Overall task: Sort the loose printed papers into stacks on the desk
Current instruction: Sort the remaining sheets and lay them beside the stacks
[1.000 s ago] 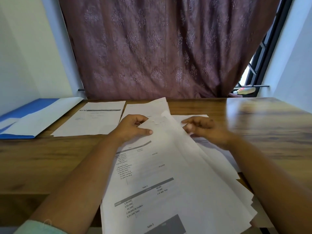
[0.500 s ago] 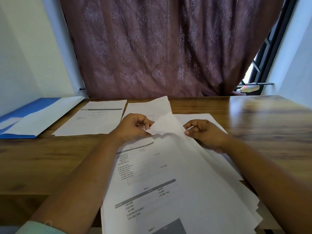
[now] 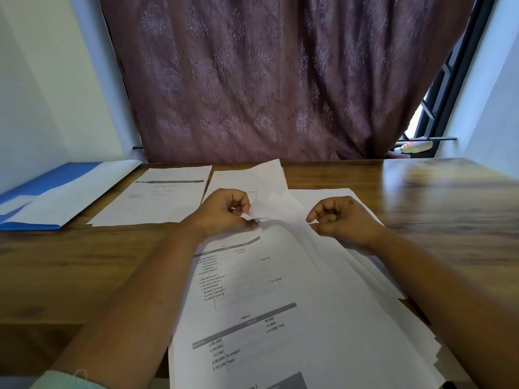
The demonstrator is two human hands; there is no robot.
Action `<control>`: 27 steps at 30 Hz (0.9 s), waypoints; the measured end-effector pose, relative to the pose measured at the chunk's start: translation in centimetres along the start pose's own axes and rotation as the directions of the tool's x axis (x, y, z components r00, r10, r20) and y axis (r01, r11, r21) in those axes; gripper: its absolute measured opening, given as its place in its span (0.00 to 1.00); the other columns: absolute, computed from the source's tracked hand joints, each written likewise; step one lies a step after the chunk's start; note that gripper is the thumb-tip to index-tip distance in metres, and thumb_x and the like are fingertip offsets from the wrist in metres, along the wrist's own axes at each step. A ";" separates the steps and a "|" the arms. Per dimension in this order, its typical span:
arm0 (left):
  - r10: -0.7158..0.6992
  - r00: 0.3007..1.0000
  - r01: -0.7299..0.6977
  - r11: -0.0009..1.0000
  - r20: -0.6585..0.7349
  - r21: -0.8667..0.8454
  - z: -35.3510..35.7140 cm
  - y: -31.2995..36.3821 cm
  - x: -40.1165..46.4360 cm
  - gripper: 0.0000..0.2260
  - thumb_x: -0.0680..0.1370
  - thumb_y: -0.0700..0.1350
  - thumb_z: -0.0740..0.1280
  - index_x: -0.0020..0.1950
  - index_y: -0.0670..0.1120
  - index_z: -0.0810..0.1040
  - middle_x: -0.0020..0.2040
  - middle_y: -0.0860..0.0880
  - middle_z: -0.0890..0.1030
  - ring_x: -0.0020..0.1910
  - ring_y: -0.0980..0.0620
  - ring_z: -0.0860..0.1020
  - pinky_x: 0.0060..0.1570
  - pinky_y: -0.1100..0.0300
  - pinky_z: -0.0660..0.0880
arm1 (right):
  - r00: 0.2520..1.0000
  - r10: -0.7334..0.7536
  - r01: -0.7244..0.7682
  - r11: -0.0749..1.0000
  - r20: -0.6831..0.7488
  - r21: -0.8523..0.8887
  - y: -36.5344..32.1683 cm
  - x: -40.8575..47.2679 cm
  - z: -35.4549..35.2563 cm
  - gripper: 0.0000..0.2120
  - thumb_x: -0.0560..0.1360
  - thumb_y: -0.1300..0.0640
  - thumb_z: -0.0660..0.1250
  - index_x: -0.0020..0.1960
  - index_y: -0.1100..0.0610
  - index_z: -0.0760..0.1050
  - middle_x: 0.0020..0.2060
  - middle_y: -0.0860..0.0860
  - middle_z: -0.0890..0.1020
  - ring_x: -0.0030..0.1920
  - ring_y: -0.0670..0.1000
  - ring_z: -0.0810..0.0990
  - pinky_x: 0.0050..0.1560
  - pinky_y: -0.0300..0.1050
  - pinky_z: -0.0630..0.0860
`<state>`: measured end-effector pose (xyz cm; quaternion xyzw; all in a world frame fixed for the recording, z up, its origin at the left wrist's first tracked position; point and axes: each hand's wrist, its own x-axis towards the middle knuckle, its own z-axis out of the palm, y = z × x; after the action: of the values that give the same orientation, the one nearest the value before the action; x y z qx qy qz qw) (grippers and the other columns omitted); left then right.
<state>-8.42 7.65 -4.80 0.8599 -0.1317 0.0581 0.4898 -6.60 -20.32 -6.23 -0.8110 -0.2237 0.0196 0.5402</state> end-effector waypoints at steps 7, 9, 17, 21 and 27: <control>0.044 0.988 -0.051 0.998 0.148 0.043 0.0 0.5 -0.3 0.22 0.69 0.32 0.77 0.54 0.56 0.81 0.40 0.49 0.80 0.45 0.50 0.80 0.53 0.67 0.76 | 0.999 -0.033 0.034 0.999 0.019 -0.036 -0.3 -0.2 -0.1 0.12 0.69 0.72 0.72 0.47 0.58 0.82 0.27 0.49 0.72 0.30 0.52 0.69 0.43 0.41 0.75; 0.044 0.987 -0.053 0.997 0.156 0.048 0.0 0.3 -0.3 0.26 0.69 0.32 0.76 0.57 0.58 0.79 0.40 0.47 0.77 0.44 0.50 0.79 0.55 0.69 0.75 | 0.999 -0.048 0.048 0.998 0.014 -0.041 -0.6 -0.4 -0.1 0.13 0.68 0.71 0.74 0.47 0.57 0.83 0.29 0.45 0.76 0.30 0.45 0.72 0.40 0.40 0.76; 0.038 0.990 -0.054 0.992 0.135 0.117 -0.1 0.3 -0.4 0.17 0.69 0.34 0.77 0.50 0.51 0.77 0.36 0.53 0.76 0.36 0.58 0.75 0.45 0.65 0.77 | 1.000 -0.023 0.023 0.999 0.004 0.024 -0.6 -0.2 0.1 0.11 0.66 0.57 0.78 0.47 0.58 0.83 0.29 0.46 0.78 0.33 0.46 0.77 0.49 0.47 0.78; 0.053 0.991 -0.069 0.989 0.125 0.133 0.0 0.4 -0.3 0.16 0.69 0.31 0.76 0.37 0.51 0.76 0.34 0.59 0.77 0.34 0.61 0.75 0.39 0.67 0.75 | 1.000 -0.009 0.009 1.000 0.011 0.015 -1.1 -0.3 0.3 0.24 0.61 0.38 0.73 0.46 0.56 0.84 0.40 0.48 0.85 0.46 0.51 0.83 0.60 0.55 0.78; 0.064 0.990 -0.081 0.988 0.127 0.131 -0.1 0.1 -0.1 0.16 0.69 0.31 0.76 0.36 0.52 0.76 0.33 0.60 0.77 0.33 0.61 0.75 0.38 0.67 0.75 | 0.997 -0.027 0.021 0.996 0.066 0.088 -0.9 -0.4 0.1 0.20 0.64 0.49 0.74 0.49 0.61 0.83 0.38 0.51 0.85 0.42 0.49 0.83 0.51 0.42 0.77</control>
<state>-8.57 7.71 -4.68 0.8877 -0.1886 0.0319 0.4189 -7.31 -20.06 -5.55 -0.7828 -0.2504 0.0504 0.5674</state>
